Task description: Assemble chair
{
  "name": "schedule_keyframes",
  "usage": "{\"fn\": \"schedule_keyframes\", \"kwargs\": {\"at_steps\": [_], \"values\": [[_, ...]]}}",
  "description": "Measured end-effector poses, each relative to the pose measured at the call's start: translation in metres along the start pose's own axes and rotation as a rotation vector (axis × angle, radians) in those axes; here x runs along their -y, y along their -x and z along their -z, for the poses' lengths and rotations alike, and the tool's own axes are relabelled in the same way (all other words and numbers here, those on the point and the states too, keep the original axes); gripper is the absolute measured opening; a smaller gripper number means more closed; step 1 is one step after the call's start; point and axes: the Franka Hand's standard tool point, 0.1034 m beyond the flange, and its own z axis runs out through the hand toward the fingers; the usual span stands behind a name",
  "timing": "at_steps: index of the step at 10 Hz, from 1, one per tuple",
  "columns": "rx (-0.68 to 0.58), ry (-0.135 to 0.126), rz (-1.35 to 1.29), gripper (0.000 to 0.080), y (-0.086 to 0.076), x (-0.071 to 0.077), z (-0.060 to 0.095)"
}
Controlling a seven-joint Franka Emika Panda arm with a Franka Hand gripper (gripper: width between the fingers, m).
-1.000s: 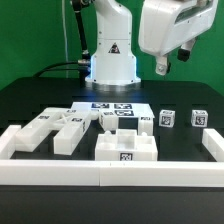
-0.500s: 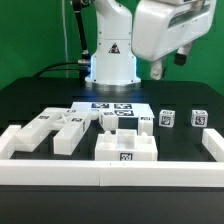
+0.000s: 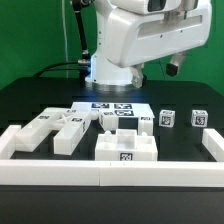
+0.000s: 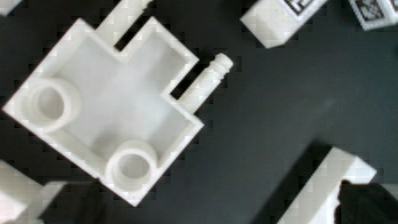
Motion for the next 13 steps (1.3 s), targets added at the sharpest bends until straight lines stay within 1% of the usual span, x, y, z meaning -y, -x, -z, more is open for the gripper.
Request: {"fn": "schedule_keyframes", "kwargs": {"at_steps": [2, 3, 4, 6, 7, 8, 9, 12, 13], "values": [[0.002, -0.001, -0.156, 0.0650, 0.001, -0.001, -0.001], [-0.002, -0.001, -0.228, 0.0650, 0.003, -0.006, -0.004], [-0.012, 0.001, -0.320, 0.0650, -0.001, -0.009, -0.011], [-0.087, 0.014, -0.431, 0.0650, -0.018, -0.016, -0.024], [-0.112, 0.000, -0.489, 0.0650, -0.025, -0.020, -0.031], [-0.122, -0.007, -0.536, 0.0650, -0.029, -0.021, -0.033], [-0.126, -0.011, -0.587, 0.0650, -0.032, -0.021, -0.032], [-0.127, -0.052, -0.787, 0.0650, -0.035, -0.014, -0.033], [-0.130, -0.050, -0.751, 0.0650, -0.035, -0.015, -0.034]]}}
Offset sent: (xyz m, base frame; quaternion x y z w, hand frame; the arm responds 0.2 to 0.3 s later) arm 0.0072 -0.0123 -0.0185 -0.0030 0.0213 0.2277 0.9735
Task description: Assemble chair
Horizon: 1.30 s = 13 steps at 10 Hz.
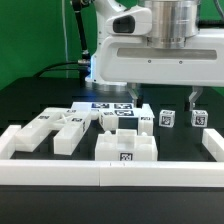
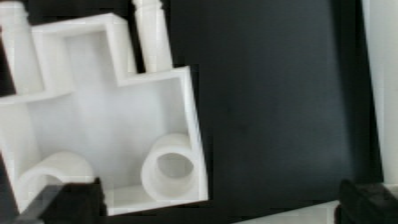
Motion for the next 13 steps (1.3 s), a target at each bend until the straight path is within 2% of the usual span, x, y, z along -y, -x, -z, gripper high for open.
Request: {"fn": "schedule_keyframes", "kwargs": {"at_steps": [5, 13], "values": [[-0.046, -0.008, 0.108, 0.0650, -0.007, -0.006, -0.035], [-0.050, -0.004, 0.136, 0.0650, 0.005, -0.016, -0.076]]}}
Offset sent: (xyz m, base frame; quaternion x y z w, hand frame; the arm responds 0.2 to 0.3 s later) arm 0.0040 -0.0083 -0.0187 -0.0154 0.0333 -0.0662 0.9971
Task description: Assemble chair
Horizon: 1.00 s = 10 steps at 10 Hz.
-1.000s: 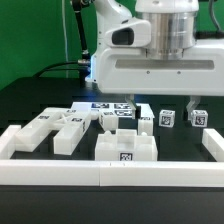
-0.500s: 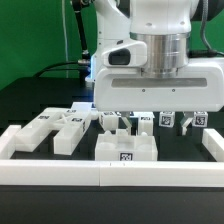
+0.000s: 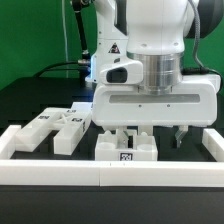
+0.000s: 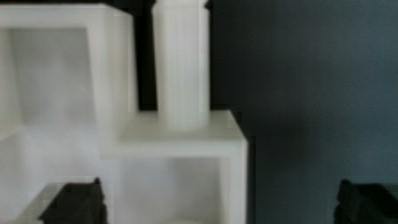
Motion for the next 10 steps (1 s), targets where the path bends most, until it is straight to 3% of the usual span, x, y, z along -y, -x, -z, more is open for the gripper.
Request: {"fn": "schedule_keyframes", "kwargs": {"at_steps": [4, 7, 8, 9, 10], "values": [[0.003, 0.001, 0.008, 0.0650, 0.0003, 0.0000, -0.0023], [0.003, 0.001, 0.010, 0.0252, 0.0005, 0.0007, -0.0025], [0.003, 0.001, 0.010, 0.0252, 0.0005, 0.0009, -0.0025], [0.003, 0.001, 0.011, 0.0065, 0.0006, 0.0011, -0.0025], [0.003, 0.001, 0.011, 0.0065, 0.0005, 0.0014, -0.0024]]}}
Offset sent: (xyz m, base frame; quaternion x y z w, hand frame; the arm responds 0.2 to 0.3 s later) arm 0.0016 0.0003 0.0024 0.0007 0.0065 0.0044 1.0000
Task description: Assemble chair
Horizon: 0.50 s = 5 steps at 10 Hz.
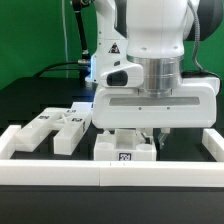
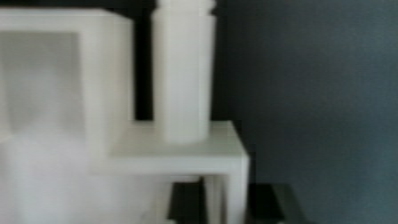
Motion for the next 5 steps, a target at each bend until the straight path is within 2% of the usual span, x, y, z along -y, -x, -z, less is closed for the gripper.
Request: {"fn": "schedule_keyframes", "kwargs": {"at_steps": [1, 5], "values": [[0.000, 0.000, 0.000, 0.0033, 0.0000, 0.0000, 0.0000], [0.000, 0.000, 0.000, 0.0033, 0.0000, 0.0002, 0.0000]]}}
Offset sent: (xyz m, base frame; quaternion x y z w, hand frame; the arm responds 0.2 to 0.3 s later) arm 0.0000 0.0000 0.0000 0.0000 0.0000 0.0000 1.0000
